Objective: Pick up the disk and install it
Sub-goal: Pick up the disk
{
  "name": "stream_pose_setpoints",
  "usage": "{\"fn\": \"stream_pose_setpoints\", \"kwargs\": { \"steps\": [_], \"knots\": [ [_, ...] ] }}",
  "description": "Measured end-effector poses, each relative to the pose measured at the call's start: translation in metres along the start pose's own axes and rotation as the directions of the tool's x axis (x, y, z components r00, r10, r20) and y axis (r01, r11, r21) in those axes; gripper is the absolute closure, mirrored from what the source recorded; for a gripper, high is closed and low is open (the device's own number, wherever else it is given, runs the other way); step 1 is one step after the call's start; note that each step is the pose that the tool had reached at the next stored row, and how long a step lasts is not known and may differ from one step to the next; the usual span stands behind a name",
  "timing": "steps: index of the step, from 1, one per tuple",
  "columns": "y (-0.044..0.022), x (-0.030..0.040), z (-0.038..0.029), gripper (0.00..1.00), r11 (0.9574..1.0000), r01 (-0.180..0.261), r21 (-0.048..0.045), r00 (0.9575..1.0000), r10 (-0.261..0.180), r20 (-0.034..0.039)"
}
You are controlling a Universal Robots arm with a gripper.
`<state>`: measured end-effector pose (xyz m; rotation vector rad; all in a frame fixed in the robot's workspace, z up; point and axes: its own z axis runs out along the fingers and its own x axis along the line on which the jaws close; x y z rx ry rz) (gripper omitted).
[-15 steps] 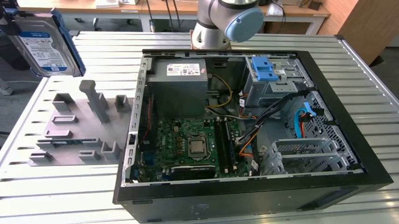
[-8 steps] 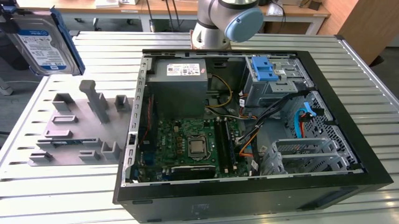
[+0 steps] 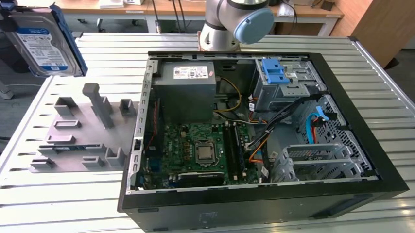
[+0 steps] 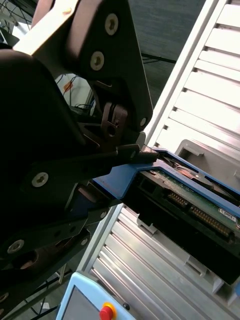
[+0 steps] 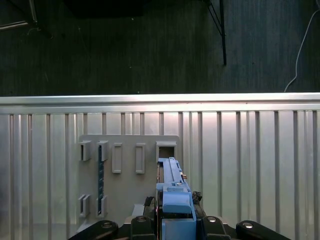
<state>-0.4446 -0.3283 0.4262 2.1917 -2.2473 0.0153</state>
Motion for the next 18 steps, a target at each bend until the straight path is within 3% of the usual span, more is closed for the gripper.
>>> {"fn": "stream_pose_setpoints", "kwargs": {
  "steps": [7,18],
  "knots": [
    [-0.0001,0.0000,-0.0034,0.64,1.0000,0.000,-0.0002,1.0000,0.000,-0.0002],
    [-0.0001,0.0001,-0.0216,0.64,1.0000,0.000,-0.0001,1.0000,0.000,-0.0002]
  ]
}}
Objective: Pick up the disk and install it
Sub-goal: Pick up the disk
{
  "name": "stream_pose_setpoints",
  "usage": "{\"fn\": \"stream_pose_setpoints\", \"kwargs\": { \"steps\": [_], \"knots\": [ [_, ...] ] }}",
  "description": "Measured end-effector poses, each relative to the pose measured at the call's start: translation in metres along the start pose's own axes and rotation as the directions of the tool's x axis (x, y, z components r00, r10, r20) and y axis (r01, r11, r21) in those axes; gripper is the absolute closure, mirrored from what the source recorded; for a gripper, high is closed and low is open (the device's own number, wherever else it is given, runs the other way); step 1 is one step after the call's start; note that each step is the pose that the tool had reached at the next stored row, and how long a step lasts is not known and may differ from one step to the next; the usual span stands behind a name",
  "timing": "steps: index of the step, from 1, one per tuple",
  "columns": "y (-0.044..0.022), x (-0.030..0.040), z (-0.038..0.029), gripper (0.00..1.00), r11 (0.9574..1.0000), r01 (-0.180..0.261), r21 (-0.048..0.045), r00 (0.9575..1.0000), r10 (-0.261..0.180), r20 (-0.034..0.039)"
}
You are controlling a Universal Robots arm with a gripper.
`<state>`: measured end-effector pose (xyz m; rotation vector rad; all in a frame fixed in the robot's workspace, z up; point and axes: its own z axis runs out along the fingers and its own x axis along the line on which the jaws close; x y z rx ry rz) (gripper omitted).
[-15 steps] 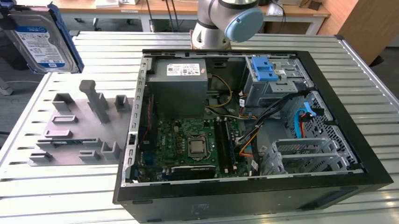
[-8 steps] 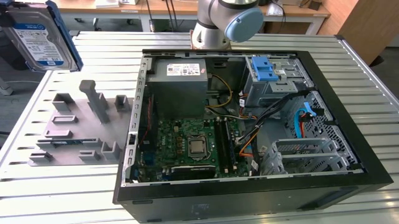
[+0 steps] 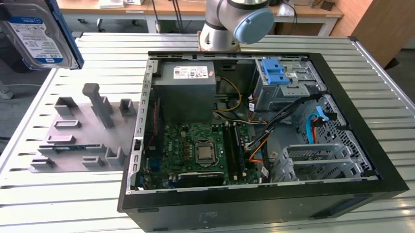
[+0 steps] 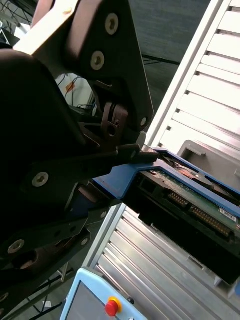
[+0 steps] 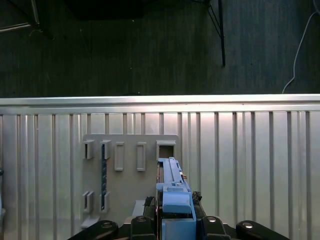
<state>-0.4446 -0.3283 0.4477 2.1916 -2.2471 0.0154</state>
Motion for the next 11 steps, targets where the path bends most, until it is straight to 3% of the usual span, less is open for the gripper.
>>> {"fn": "stream_pose_setpoints", "kwargs": {
  "steps": [11],
  "knots": [
    [-0.0001,0.0002,-0.0210,0.64,1.0000,0.000,0.0001,1.0000,0.000,0.0001]
  ]
}}
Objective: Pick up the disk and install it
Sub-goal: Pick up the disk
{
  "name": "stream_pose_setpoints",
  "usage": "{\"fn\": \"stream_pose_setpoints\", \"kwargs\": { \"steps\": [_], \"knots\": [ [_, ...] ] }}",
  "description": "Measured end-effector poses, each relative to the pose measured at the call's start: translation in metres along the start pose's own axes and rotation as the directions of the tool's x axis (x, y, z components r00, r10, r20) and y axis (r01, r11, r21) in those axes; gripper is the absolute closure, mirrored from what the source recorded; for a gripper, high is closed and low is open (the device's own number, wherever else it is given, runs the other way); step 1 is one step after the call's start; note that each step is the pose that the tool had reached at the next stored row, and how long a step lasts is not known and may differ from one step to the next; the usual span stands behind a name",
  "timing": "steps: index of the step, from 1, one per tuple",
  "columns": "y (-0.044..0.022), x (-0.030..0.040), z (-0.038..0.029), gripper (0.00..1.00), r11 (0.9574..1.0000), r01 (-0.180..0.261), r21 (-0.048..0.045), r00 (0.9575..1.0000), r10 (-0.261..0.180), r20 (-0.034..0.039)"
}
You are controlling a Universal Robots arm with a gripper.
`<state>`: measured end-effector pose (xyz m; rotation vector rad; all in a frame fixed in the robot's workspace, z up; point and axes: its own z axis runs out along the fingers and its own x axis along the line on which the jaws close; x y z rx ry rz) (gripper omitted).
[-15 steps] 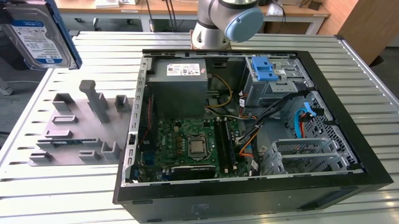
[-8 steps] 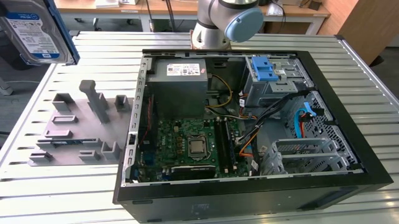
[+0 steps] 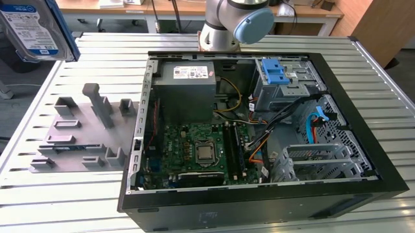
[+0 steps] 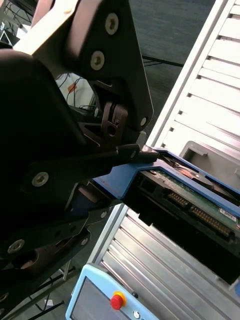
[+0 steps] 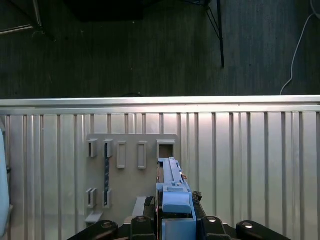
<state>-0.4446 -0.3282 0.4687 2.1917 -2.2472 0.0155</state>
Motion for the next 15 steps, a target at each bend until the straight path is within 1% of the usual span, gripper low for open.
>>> {"fn": "stream_pose_setpoints", "kwargs": {
  "steps": [5,15],
  "knots": [
    [0.0000,0.0001,-0.0080,0.64,1.0000,0.000,0.0000,1.0000,0.000,0.0000],
    [-0.0002,0.0001,-0.0265,0.64,1.0000,0.000,-0.0003,1.0000,0.000,-0.0001]
  ]
}}
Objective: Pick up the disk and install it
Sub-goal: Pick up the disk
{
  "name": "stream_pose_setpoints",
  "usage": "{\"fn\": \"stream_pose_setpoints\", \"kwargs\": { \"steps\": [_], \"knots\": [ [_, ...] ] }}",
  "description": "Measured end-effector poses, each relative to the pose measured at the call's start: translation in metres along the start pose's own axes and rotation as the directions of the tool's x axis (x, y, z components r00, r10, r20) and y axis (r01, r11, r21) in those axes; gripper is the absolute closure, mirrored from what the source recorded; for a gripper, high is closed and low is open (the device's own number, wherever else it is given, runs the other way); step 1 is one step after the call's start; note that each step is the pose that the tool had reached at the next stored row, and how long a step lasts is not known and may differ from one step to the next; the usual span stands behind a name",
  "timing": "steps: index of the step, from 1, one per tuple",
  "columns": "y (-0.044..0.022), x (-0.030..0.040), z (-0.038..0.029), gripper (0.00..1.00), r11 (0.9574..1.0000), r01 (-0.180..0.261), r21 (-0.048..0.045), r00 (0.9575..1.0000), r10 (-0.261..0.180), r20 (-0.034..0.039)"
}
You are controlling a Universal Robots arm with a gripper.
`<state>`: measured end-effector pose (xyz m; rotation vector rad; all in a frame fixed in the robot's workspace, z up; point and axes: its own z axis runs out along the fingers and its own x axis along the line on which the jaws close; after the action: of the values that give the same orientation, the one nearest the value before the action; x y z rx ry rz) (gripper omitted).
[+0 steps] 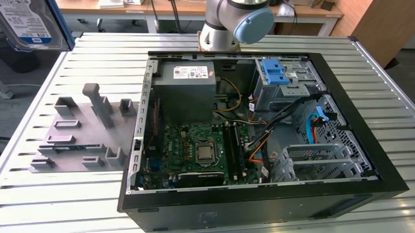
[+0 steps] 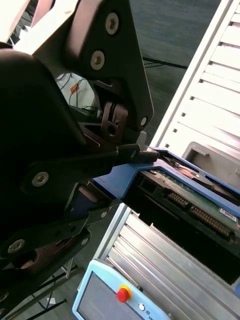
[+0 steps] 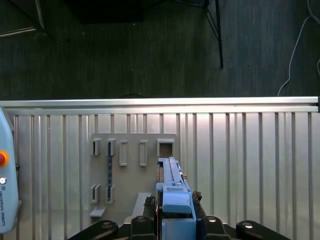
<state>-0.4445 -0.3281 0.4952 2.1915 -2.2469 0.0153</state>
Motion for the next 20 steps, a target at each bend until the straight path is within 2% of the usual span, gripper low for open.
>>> {"fn": "stream_pose_setpoints", "kwargs": {
  "steps": [6,10,20],
  "knots": [
    [0.0000,0.0001,-0.0104,0.64,1.0000,0.000,0.0001,1.0000,0.000,0.0001],
    [0.0000,0.0001,-0.0146,0.64,1.0000,0.000,0.0001,1.0000,0.000,0.0000],
    [0.0000,0.0004,-0.0150,0.64,1.0000,0.000,0.0000,1.0000,0.000,0.0005]
  ]
}}
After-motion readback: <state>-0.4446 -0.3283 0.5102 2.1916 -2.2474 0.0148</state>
